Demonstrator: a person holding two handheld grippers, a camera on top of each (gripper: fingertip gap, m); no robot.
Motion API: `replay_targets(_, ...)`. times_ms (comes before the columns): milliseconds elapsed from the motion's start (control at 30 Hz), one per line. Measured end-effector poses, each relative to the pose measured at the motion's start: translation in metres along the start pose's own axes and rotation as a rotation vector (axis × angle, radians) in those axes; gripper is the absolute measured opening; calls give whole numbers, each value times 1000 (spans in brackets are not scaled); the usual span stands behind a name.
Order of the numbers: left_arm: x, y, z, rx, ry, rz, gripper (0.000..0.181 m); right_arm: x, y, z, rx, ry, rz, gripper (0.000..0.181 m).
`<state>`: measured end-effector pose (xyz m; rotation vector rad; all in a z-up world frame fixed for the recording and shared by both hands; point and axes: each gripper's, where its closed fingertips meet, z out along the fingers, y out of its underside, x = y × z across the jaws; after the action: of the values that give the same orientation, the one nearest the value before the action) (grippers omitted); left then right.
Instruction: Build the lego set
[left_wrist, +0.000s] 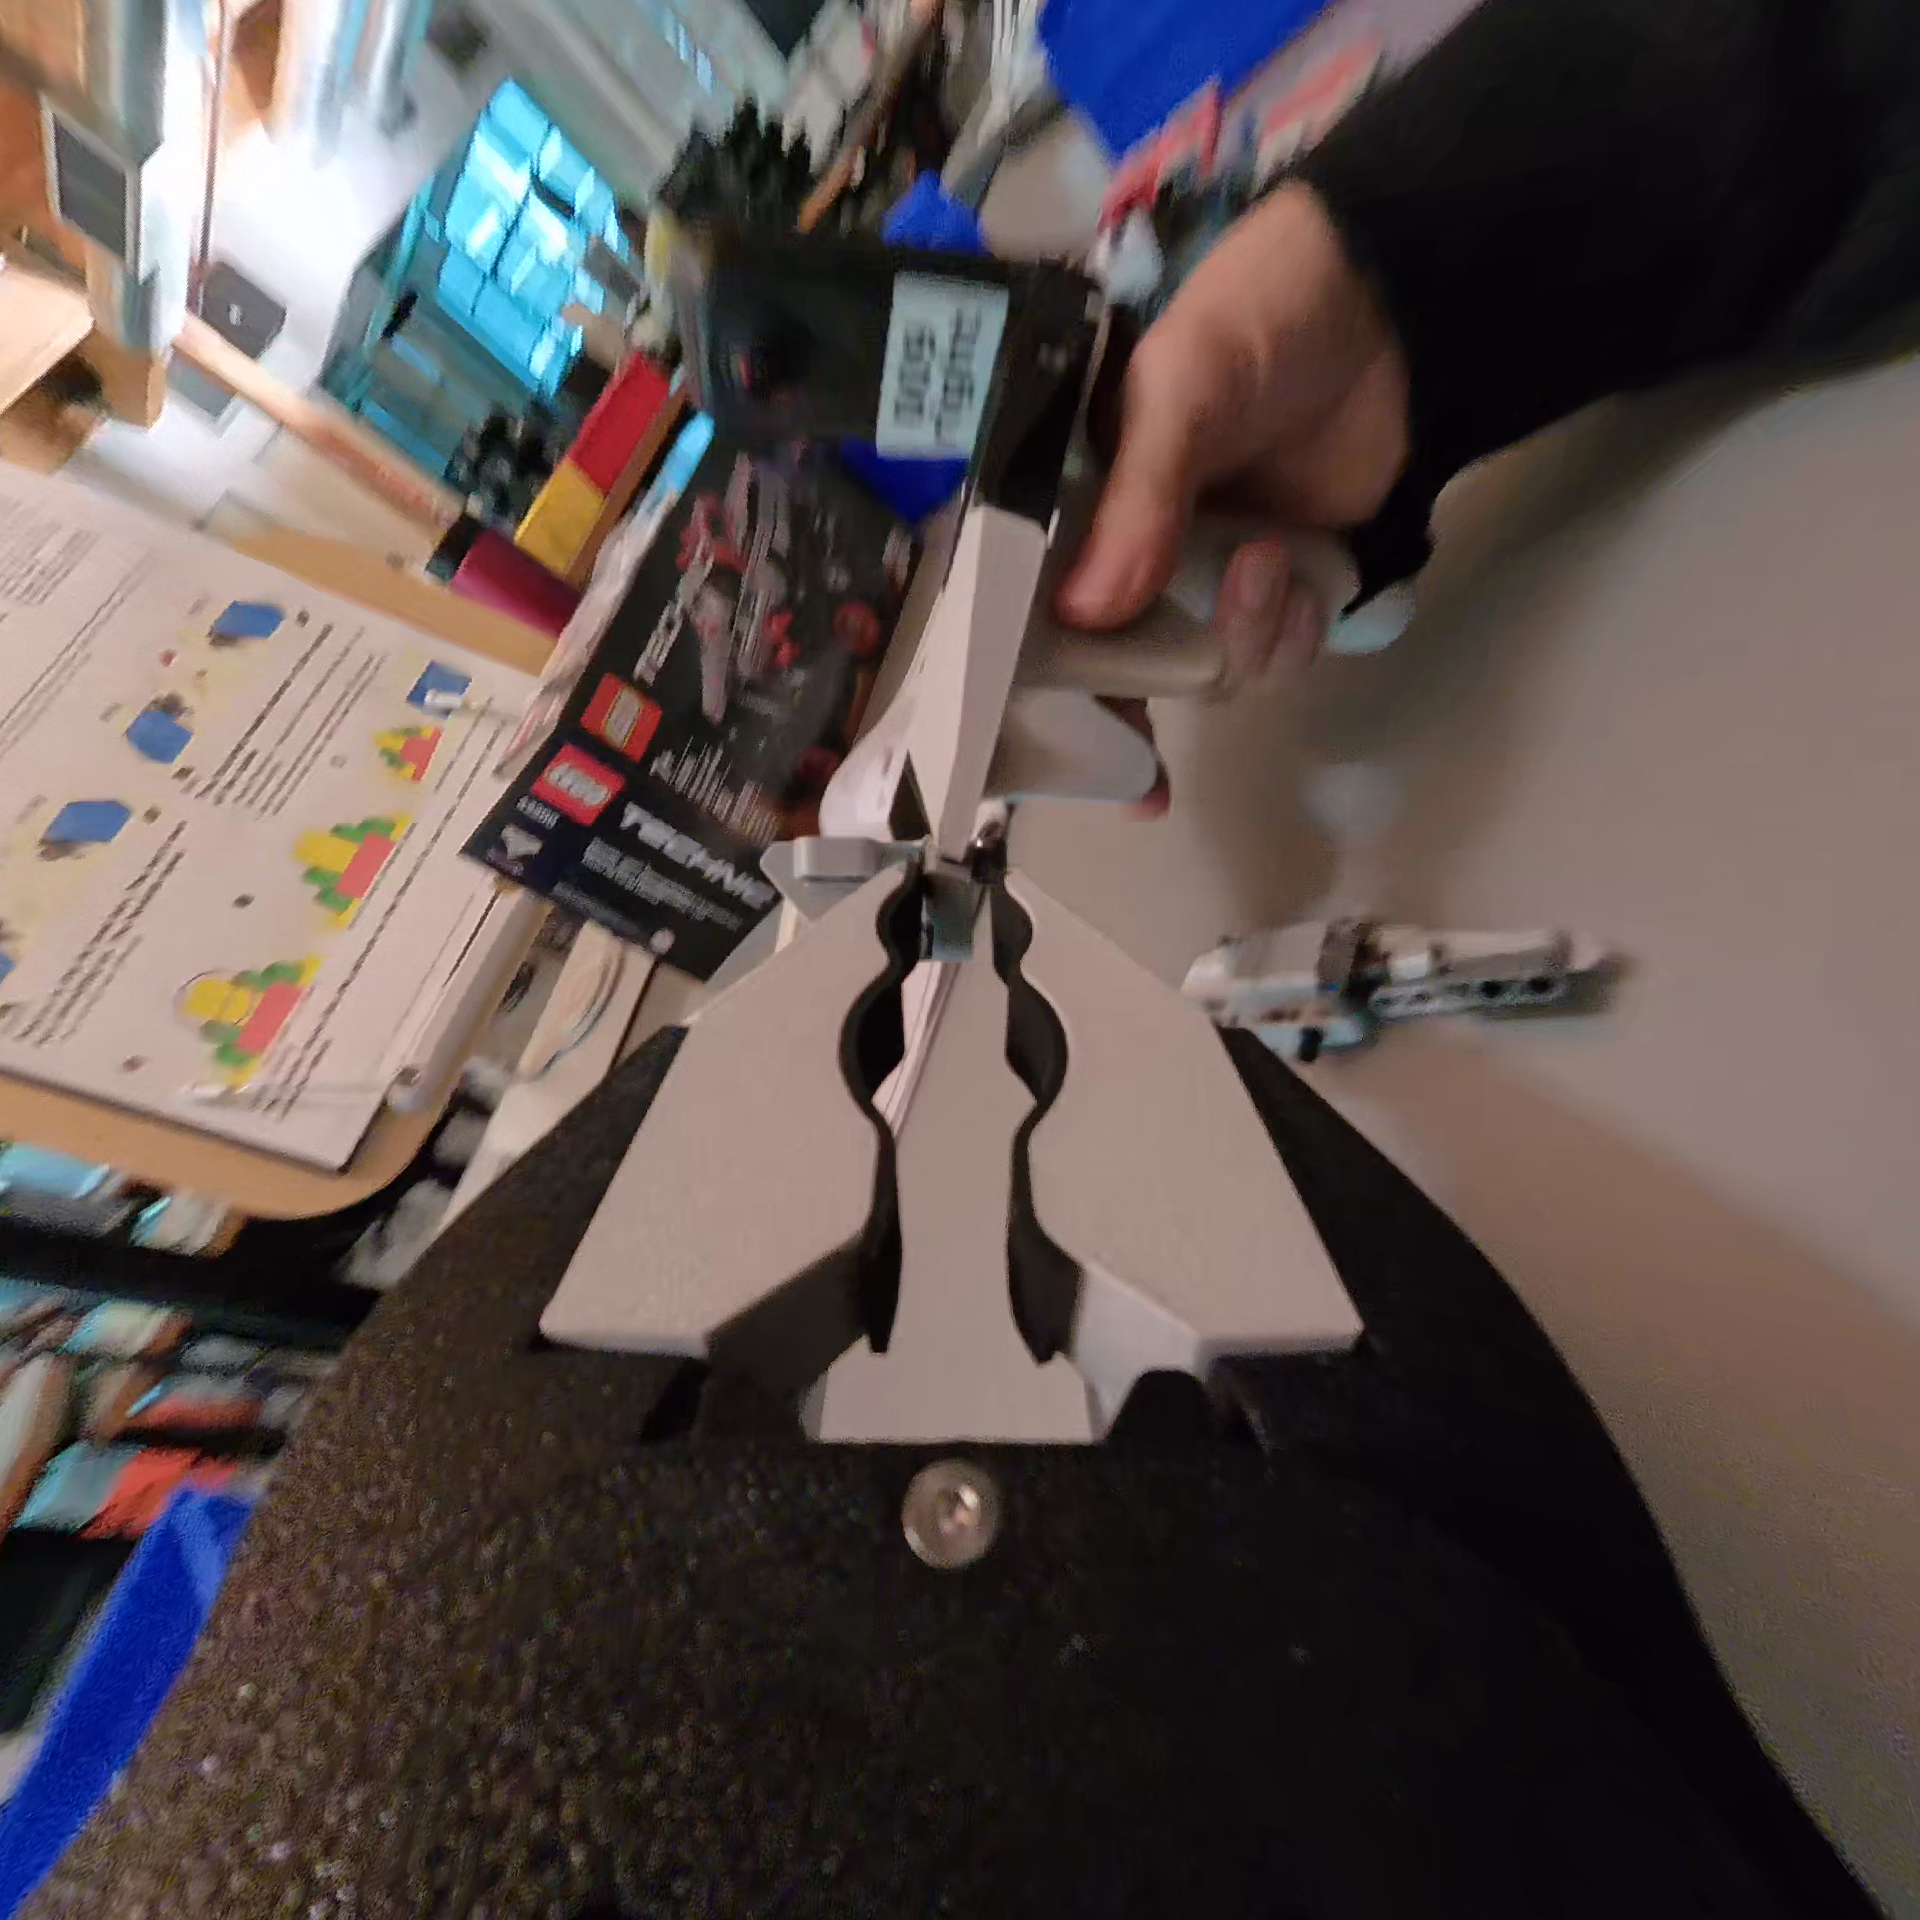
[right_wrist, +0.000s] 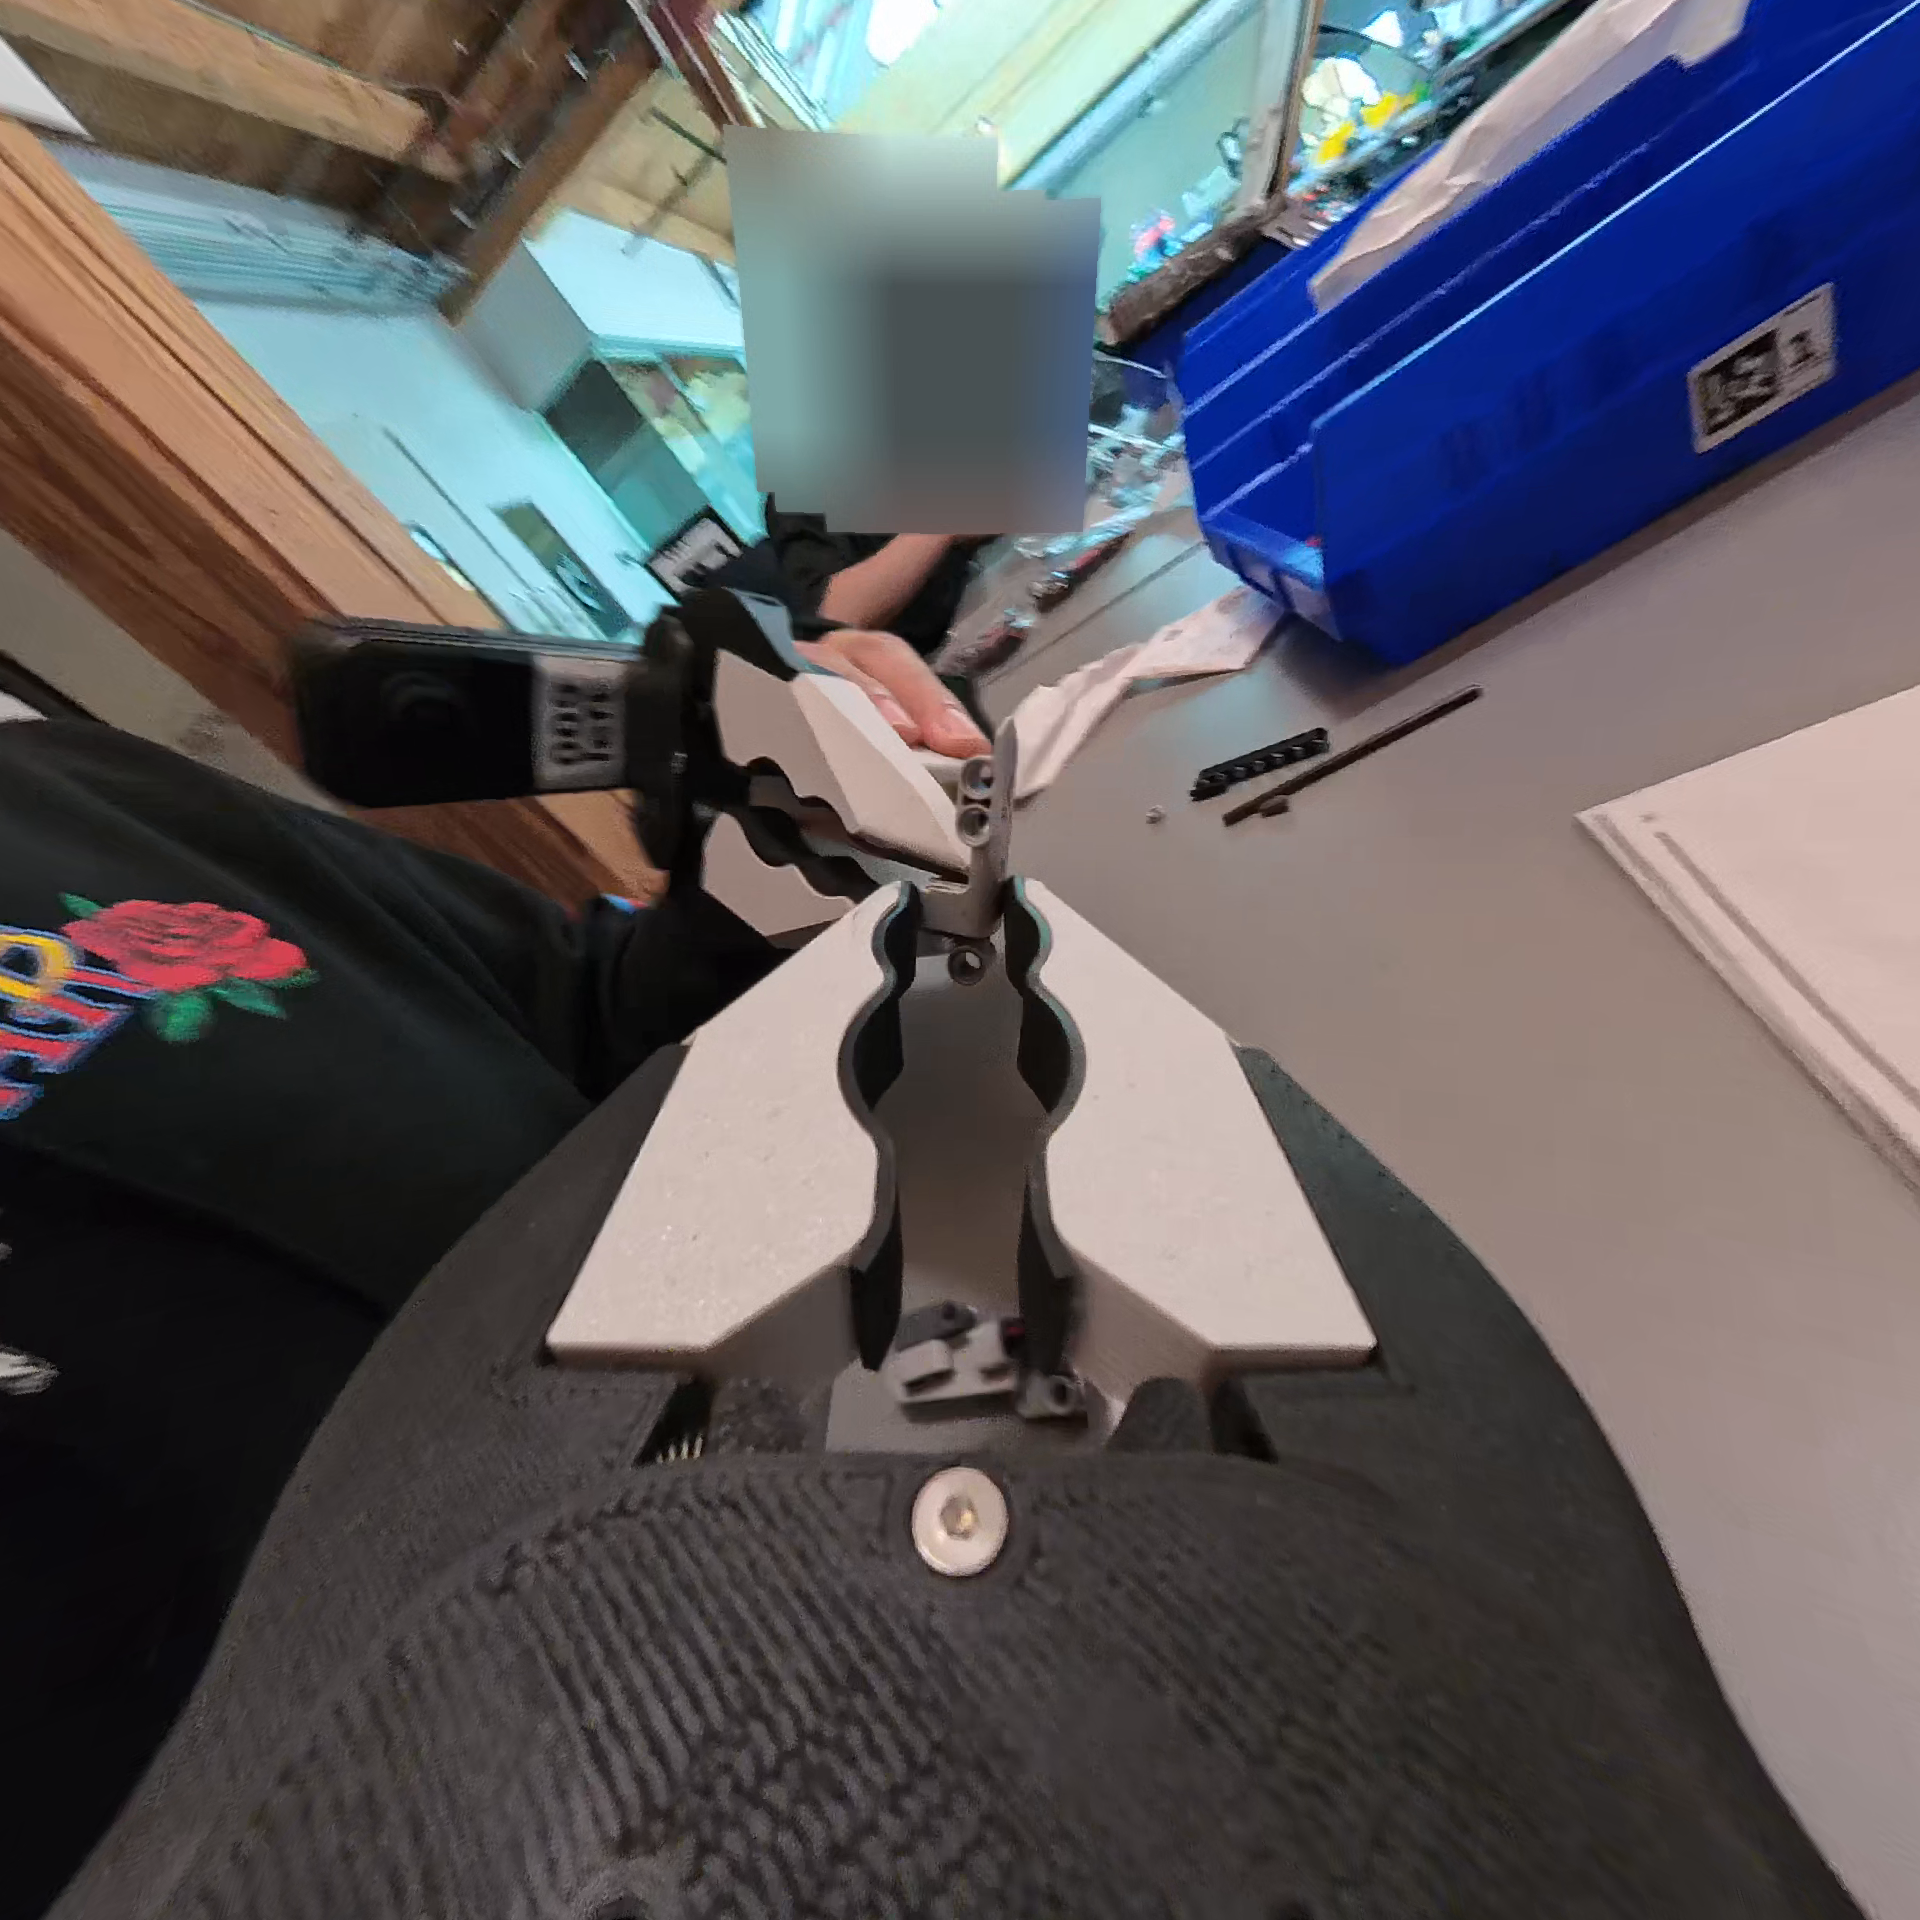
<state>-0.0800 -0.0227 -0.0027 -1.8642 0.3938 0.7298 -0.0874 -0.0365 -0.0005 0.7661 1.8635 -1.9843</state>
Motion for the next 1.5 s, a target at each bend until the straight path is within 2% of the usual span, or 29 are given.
replay_targets(33, 1, -6, -3, 66, 18, -35, 11, -5, -2, 0, 17, -47, 42, 15)
replay_targets(133, 0, -15, -12, 198, 16, -86, 13, -14, -5, 0, 61, -151, 146, 14)
replay_targets(200, -3, -16, -15, 229, -7, -91, 13, -18, -6, 0, 78, -202, 202, 14)
replay_targets(300, -7, -13, -15, 206, -52, -45, 13, -17, -4, 2, 80, -219, 255, 15)
replay_targets(367, -11, -8, -14, 169, -92, -2, 20, -18, -4, 2, 85, -242, 284, 15)
replay_targets(433, -7, -5, -14, 146, -76, 40, 14, -20, -4, 2, 89, -255, 310, 15)
replay_targets(567, -4, -4, -13, 131, -57, 19, 14, -18, -1, 2, 67, -243, 303, 15)
replay_targets(667, 2, 2, -11, 100, 23, -77, 14, -15, 3, 3, 40, -222, 281, 14)
replay_targets(767, 13, 21, -10, 10, 131, -142, 14, -2, 18, -3, -103, -96, 101, 18)
replay_targets(833, 24, 44, -12, -103, 218, -184, 14, 20, 43, -19, -335, 102, -153, 45)
replay_targets(900, 36, 59, -11, -185, 295, -233, 14, 33, 61, -35, -502, 225, -390, 53)
replay_targets(933, 41, 63, -10, -205, 321, -250, 14, 34, 65, -36, -526, 237, -445, 54)
replay_targets(1033, 53, 69, -3, -248, 368, -236, 14, 28, 82, -29, -537, 192, -448, 49)
replay_targets(1133, 62, 69, 1, -255, 401, -198, 14, 34, 99, -29, -641, 212, -508, 53)
replay_targets(1500, 62, 70, 5, -267, 450, -75, 13, 33, 103, -22, -666, 194, -579, 32)
